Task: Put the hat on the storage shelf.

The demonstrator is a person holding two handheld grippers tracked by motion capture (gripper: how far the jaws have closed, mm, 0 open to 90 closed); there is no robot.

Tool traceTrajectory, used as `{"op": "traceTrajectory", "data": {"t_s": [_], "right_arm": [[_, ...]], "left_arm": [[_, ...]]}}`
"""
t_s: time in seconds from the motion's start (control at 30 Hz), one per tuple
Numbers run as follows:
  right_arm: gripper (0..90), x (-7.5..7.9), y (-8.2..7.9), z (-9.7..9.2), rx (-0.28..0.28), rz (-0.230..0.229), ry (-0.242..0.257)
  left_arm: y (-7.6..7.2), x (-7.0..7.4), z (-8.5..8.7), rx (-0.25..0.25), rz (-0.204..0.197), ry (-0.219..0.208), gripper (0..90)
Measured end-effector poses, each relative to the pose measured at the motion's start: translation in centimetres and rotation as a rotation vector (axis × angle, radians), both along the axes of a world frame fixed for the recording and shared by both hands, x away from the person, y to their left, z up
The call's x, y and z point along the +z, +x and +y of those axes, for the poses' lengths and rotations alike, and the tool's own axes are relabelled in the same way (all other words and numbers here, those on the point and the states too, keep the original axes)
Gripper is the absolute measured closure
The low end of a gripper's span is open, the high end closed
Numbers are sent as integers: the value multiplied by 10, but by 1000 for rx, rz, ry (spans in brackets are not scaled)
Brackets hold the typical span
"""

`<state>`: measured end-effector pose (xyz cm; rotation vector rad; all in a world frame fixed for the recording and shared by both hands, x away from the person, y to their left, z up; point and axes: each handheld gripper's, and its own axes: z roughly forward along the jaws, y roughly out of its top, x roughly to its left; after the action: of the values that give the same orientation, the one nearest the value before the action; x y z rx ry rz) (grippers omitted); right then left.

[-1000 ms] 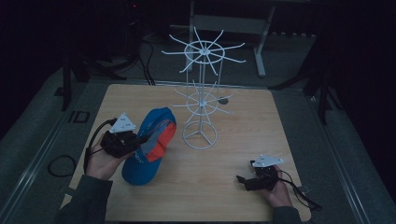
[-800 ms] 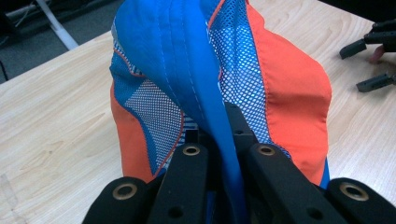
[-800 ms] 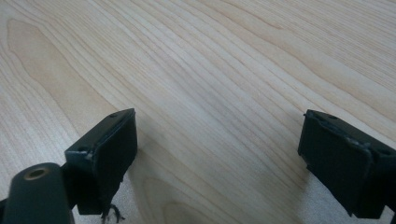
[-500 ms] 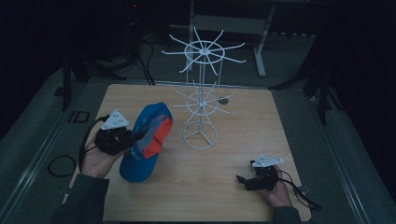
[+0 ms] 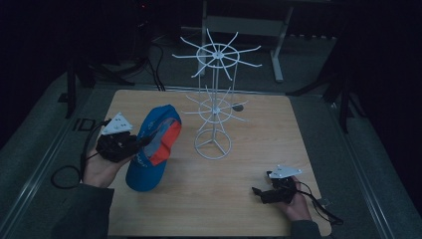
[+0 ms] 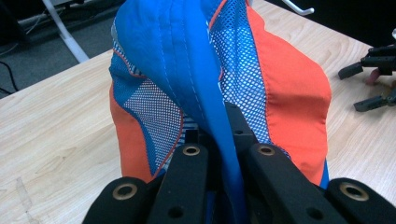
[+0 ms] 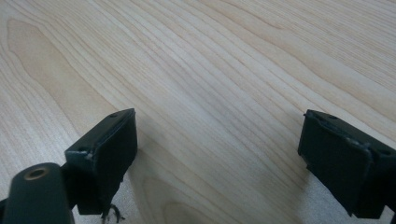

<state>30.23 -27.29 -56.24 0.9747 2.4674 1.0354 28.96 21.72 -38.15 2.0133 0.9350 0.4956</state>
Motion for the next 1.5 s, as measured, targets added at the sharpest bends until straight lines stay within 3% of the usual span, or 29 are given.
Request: {"op": "traceTrajectory", "data": {"t_s": [1.5], "right_arm": [[116,0,0,0,1,-1,1]], "left_arm": [[1,29,10,18,-56,-51,892]]}}
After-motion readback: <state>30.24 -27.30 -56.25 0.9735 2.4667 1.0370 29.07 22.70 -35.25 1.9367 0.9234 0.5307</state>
